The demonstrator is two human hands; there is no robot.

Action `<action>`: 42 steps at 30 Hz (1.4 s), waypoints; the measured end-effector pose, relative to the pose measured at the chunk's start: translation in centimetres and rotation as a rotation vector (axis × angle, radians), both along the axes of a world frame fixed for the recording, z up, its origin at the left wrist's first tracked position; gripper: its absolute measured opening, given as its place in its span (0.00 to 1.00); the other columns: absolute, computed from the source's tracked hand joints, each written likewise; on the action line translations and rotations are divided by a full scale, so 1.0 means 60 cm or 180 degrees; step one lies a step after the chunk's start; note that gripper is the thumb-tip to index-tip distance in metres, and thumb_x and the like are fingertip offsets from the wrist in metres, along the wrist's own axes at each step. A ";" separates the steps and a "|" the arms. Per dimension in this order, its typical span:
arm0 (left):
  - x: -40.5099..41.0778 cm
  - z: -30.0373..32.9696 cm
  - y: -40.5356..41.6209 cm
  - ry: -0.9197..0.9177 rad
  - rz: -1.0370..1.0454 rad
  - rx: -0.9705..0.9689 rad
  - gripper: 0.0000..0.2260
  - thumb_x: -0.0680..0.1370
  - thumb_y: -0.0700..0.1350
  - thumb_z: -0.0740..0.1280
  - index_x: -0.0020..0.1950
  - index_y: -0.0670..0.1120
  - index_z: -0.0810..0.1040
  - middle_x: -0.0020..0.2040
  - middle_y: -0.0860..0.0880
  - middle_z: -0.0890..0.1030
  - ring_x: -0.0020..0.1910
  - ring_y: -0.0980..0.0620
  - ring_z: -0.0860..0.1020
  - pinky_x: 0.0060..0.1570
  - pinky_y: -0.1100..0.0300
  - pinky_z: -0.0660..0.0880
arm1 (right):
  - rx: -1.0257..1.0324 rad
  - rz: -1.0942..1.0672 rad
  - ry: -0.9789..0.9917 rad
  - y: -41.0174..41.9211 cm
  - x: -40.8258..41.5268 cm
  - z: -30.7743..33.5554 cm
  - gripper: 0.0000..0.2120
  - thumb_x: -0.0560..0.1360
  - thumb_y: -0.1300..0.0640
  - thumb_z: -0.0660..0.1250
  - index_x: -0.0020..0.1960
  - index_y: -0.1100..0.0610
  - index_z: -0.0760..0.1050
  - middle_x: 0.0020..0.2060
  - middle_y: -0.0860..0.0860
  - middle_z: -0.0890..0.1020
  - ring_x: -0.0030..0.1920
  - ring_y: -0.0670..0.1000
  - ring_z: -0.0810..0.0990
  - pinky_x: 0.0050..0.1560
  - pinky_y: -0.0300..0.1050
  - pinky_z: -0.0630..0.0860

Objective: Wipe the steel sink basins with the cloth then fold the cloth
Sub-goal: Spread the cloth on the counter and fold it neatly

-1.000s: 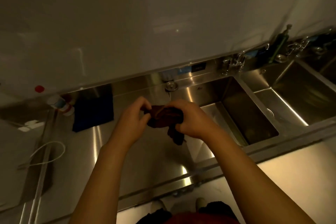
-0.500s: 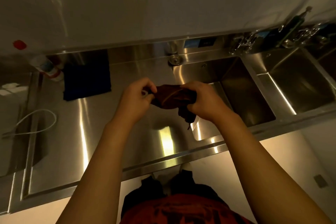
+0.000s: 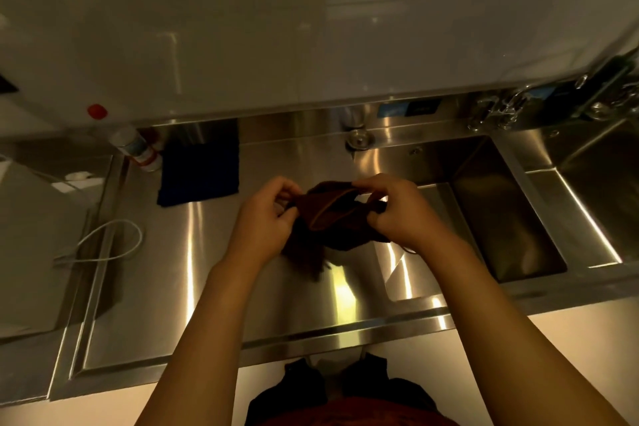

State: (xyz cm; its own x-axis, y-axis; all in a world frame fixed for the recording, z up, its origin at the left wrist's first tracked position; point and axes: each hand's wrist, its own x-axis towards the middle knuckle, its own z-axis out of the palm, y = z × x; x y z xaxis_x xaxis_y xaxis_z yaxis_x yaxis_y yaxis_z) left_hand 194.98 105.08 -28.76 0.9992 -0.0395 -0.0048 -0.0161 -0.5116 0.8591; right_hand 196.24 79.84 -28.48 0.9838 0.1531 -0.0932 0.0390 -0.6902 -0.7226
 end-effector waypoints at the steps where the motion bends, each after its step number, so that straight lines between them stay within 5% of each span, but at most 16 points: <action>1: -0.001 0.003 0.004 -0.0026 -0.0003 -0.0006 0.13 0.78 0.34 0.71 0.52 0.53 0.81 0.44 0.62 0.81 0.43 0.65 0.79 0.42 0.72 0.75 | 0.0042 -0.0003 -0.0039 -0.002 0.002 -0.001 0.28 0.71 0.66 0.73 0.67 0.47 0.78 0.56 0.43 0.80 0.54 0.45 0.80 0.54 0.43 0.82; 4: -0.005 0.009 0.017 -0.0049 -0.0058 0.0140 0.14 0.79 0.35 0.70 0.53 0.55 0.83 0.48 0.65 0.80 0.47 0.66 0.79 0.44 0.75 0.74 | 0.0130 -0.0021 -0.0094 -0.008 0.006 0.003 0.23 0.73 0.66 0.71 0.64 0.47 0.80 0.55 0.44 0.81 0.56 0.44 0.80 0.56 0.38 0.79; 13: -0.024 0.009 0.042 -0.0150 0.0337 0.0102 0.07 0.79 0.41 0.72 0.52 0.53 0.84 0.47 0.57 0.83 0.49 0.65 0.79 0.44 0.76 0.73 | 0.0194 -0.0025 -0.0272 0.010 0.014 0.017 0.13 0.82 0.60 0.64 0.62 0.50 0.82 0.57 0.47 0.83 0.58 0.45 0.79 0.61 0.44 0.78; 21: -0.021 0.016 0.063 -0.0477 0.0548 0.0168 0.02 0.80 0.49 0.72 0.52 0.53 0.84 0.48 0.58 0.83 0.49 0.61 0.80 0.47 0.69 0.74 | 0.0148 -0.0127 -0.0534 0.028 0.023 0.028 0.07 0.82 0.58 0.64 0.56 0.51 0.80 0.49 0.46 0.82 0.50 0.45 0.80 0.53 0.46 0.79; 31: -0.007 0.038 0.052 -0.0606 0.0662 -0.0144 0.02 0.81 0.45 0.71 0.52 0.48 0.81 0.45 0.56 0.82 0.47 0.63 0.81 0.43 0.72 0.76 | 0.0448 -0.0162 -0.0560 0.035 0.047 0.044 0.07 0.83 0.56 0.63 0.57 0.50 0.79 0.45 0.40 0.80 0.49 0.37 0.78 0.48 0.40 0.77; 38: 0.013 0.026 0.056 -0.0061 0.0226 0.0059 0.14 0.75 0.42 0.77 0.56 0.56 0.81 0.51 0.57 0.81 0.51 0.63 0.79 0.48 0.69 0.74 | 0.0519 0.0241 -0.0181 0.055 0.050 0.065 0.06 0.83 0.53 0.64 0.55 0.48 0.80 0.48 0.41 0.81 0.50 0.35 0.77 0.47 0.32 0.71; 42: 0.022 0.025 0.018 -0.0075 -0.0246 0.0099 0.19 0.76 0.46 0.76 0.66 0.57 0.80 0.61 0.60 0.79 0.59 0.65 0.76 0.56 0.67 0.72 | 0.0279 0.0770 -0.0024 0.086 0.047 0.064 0.08 0.82 0.55 0.65 0.55 0.47 0.82 0.49 0.41 0.83 0.51 0.37 0.78 0.52 0.36 0.73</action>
